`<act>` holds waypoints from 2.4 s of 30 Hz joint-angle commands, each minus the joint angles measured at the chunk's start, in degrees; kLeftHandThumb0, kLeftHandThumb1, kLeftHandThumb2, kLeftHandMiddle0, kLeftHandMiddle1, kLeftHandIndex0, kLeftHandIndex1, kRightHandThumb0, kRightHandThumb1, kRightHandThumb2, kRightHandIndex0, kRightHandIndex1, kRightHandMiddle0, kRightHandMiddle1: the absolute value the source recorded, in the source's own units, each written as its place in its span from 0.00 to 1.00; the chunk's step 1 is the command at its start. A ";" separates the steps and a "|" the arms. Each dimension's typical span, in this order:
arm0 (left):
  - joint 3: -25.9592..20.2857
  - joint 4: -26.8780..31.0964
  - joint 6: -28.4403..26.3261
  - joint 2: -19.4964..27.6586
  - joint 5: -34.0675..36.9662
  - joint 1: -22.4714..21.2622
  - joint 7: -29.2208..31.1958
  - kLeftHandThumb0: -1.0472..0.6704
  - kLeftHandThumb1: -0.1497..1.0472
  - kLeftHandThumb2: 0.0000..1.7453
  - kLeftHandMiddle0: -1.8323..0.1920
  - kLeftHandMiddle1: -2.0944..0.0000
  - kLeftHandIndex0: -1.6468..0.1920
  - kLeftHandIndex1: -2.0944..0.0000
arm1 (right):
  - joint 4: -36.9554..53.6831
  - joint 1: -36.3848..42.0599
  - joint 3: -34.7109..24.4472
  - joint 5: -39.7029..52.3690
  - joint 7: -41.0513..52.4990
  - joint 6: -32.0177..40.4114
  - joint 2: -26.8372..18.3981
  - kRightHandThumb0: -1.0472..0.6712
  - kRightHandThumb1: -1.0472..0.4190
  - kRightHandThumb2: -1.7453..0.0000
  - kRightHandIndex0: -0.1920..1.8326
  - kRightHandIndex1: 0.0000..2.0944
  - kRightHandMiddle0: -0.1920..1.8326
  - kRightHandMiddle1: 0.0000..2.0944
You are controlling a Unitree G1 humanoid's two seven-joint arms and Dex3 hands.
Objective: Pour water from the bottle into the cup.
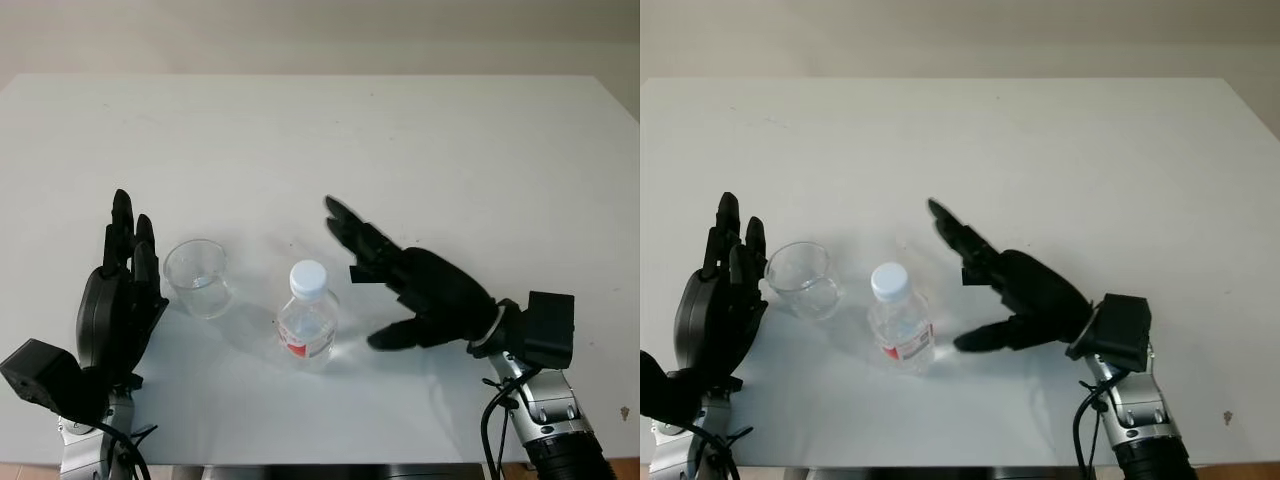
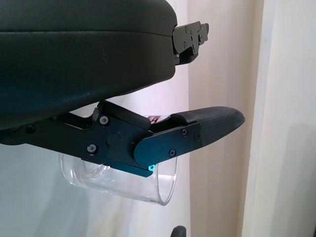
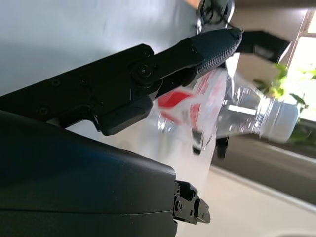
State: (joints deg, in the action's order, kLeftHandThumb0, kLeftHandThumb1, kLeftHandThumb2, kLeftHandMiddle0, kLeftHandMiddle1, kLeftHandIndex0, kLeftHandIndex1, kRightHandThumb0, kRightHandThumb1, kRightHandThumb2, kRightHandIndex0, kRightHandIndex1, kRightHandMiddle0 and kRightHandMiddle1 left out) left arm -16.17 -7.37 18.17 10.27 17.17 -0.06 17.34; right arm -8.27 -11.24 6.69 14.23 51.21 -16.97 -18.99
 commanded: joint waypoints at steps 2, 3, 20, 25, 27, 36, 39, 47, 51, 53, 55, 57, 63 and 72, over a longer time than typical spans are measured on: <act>0.01 -1.26 0.09 -0.43 0.26 0.70 0.07 0.17 1.00 0.39 1.00 1.00 1.00 1.00 | 2.56 0.69 1.09 0.79 1.06 1.73 -0.32 0.07 0.08 0.98 0.00 0.00 0.00 0.00; -0.03 -1.20 -0.03 -0.42 0.35 0.67 0.06 0.18 1.00 0.39 1.00 1.00 1.00 1.00 | 3.15 0.66 1.57 0.89 1.44 2.92 -0.40 0.07 0.08 0.97 0.00 0.00 0.00 0.00; -0.13 -1.23 -0.27 0.11 0.36 0.00 0.24 0.18 1.00 0.39 1.00 1.00 1.00 1.00 | -8.19 -2.45 9.58 -4.90 -1.10 -0.08 10.00 0.03 0.09 0.97 0.00 0.00 0.00 0.00; -0.25 -1.42 -0.07 0.20 0.46 -0.37 0.32 0.17 1.00 0.38 1.00 1.00 1.00 1.00 | -8.44 -2.32 9.81 -4.02 -1.09 0.78 11.55 0.04 0.09 0.97 0.00 0.00 0.00 0.00; -0.32 -1.33 -0.11 0.16 0.39 -0.34 0.13 0.17 1.00 0.38 1.00 1.00 1.00 1.00 | -8.29 -2.08 9.78 -3.80 -1.20 1.15 11.89 0.05 0.10 0.97 0.00 0.00 0.00 0.00; -0.68 -2.06 1.37 0.08 0.45 0.05 0.58 0.18 1.00 0.38 1.00 1.00 1.00 1.00 | -7.98 -1.49 9.12 -3.47 -3.09 2.74 12.28 0.14 0.13 0.97 0.07 0.89 0.08 0.81; -0.85 -2.79 2.10 0.15 0.56 -0.26 0.87 0.19 1.00 0.39 1.00 1.00 1.00 1.00 | -7.97 -1.33 8.86 -4.51 -4.30 1.66 12.07 0.19 0.11 0.97 0.32 0.99 0.24 0.98; -0.90 -2.70 1.98 0.08 0.45 -0.12 0.73 0.19 1.00 0.39 1.00 1.00 1.00 1.00 | -8.64 -1.10 8.38 -6.89 -6.96 -0.31 11.48 0.25 0.00 0.86 0.80 1.00 0.70 1.00; -0.91 -2.43 1.85 -0.13 0.40 0.19 0.44 0.19 1.00 0.39 1.00 1.00 1.00 1.00 | -8.85 -0.85 8.25 -6.74 -6.98 -0.11 11.26 0.26 0.00 0.83 0.86 1.00 0.80 1.00; -0.98 -2.69 2.09 -0.13 0.49 0.18 0.60 0.19 1.00 0.39 1.00 1.00 1.00 1.00 | -8.88 -0.78 8.26 -6.83 -7.06 0.21 11.08 0.25 0.00 0.82 0.84 1.00 0.77 1.00; -1.05 -2.99 2.19 -0.01 0.70 0.11 0.97 0.19 1.00 0.39 1.00 1.00 1.00 1.00 | -9.05 -0.71 8.27 -7.19 -7.48 0.30 11.00 0.25 0.00 0.81 0.85 1.00 0.75 1.00; -1.17 -3.40 2.39 0.03 0.91 -0.10 1.25 0.19 1.00 0.39 1.00 1.00 1.00 1.00 | -9.32 -0.49 8.17 -8.02 -8.89 -0.74 11.30 0.25 0.00 0.80 0.88 1.00 0.75 1.00; -1.32 -4.34 2.77 0.37 0.89 -1.05 1.44 0.19 1.00 0.39 1.00 1.00 1.00 1.00 | -9.16 -1.26 6.48 -11.75 -18.45 -3.64 13.17 0.29 0.00 0.72 1.00 1.00 0.94 1.00; -1.45 -6.09 3.59 0.43 1.19 -2.31 1.53 0.19 1.00 0.39 1.00 1.00 1.00 1.00 | -20.25 -21.12 3.02 -17.96 -29.65 -3.24 13.77 0.34 0.00 0.67 1.00 1.00 1.00 1.00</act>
State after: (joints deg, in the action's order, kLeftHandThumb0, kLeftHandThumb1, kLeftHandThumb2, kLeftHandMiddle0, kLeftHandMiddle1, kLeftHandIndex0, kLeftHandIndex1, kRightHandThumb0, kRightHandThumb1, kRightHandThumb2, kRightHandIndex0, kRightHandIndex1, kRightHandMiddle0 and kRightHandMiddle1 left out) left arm -17.67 -11.65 20.87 11.40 17.87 -2.27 18.63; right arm -27.02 -28.12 10.27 -2.94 22.72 -19.92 -5.84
